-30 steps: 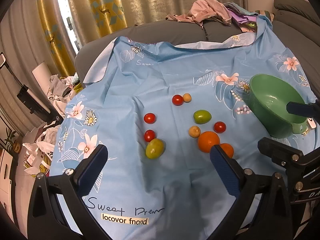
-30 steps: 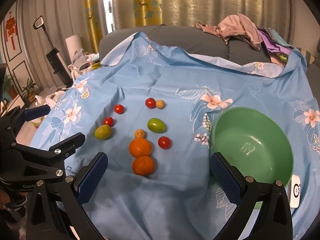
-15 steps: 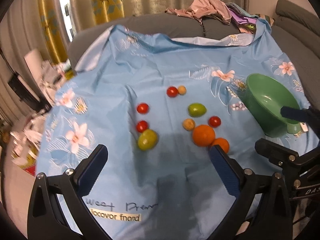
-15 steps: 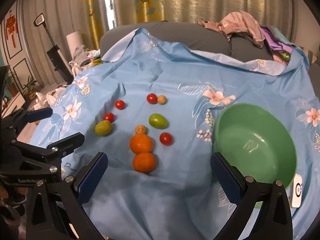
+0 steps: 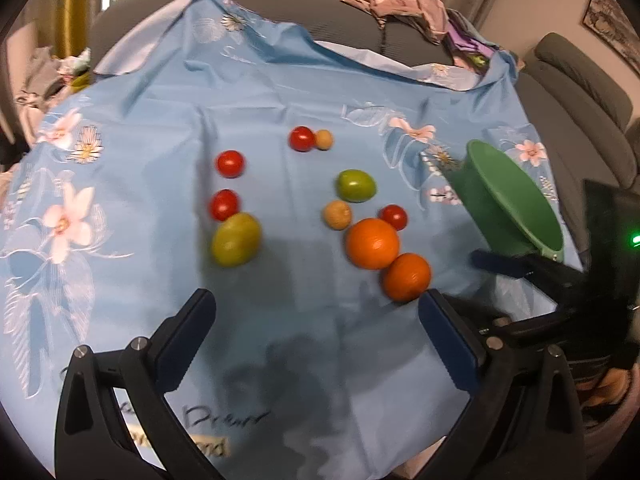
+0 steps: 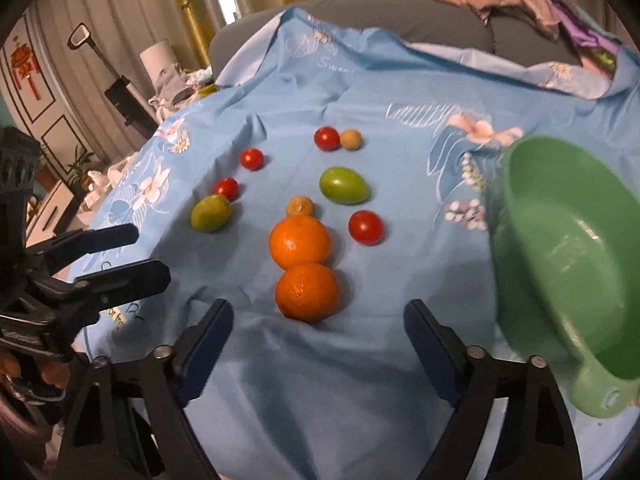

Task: Organize fruits
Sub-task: 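Grasp a mandarin with the right gripper while the left gripper grasps the other mandarin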

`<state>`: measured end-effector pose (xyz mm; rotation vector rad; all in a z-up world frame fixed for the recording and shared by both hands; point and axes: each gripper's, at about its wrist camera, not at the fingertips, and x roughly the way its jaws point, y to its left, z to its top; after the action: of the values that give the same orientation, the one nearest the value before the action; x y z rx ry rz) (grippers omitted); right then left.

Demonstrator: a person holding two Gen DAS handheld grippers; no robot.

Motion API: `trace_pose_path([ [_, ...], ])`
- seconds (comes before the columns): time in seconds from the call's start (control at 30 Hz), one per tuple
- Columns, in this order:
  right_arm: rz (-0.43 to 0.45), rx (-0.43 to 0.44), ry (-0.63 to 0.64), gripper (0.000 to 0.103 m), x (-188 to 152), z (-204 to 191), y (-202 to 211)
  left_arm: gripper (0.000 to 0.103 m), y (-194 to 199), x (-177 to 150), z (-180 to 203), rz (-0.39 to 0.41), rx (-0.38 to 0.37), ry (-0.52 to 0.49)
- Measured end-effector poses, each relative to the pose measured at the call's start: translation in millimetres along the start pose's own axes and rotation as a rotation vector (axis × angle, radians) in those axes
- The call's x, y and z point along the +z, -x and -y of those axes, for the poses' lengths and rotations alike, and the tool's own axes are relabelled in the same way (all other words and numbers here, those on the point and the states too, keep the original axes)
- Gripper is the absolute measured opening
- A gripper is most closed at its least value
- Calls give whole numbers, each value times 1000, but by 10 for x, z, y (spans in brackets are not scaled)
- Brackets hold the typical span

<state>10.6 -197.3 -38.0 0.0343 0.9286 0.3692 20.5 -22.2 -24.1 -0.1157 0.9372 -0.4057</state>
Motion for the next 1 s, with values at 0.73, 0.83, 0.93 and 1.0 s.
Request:
trace_pose_path([
  [0.73,-27,35,43,44,36,187,-174,81,-736,330,301,-156,-88,-82],
  [0.83,-15,-8,41,44,25,251,-91,63,-809,317,377,-181,-99,-100],
  [0.93,-1,-15,36,44,27,277,-24,50,-870,305,410,-188,-66,-117],
  [1.0,6,-18,40,44,28,265,4,46,-895,299,392,-188,-58,-118],
])
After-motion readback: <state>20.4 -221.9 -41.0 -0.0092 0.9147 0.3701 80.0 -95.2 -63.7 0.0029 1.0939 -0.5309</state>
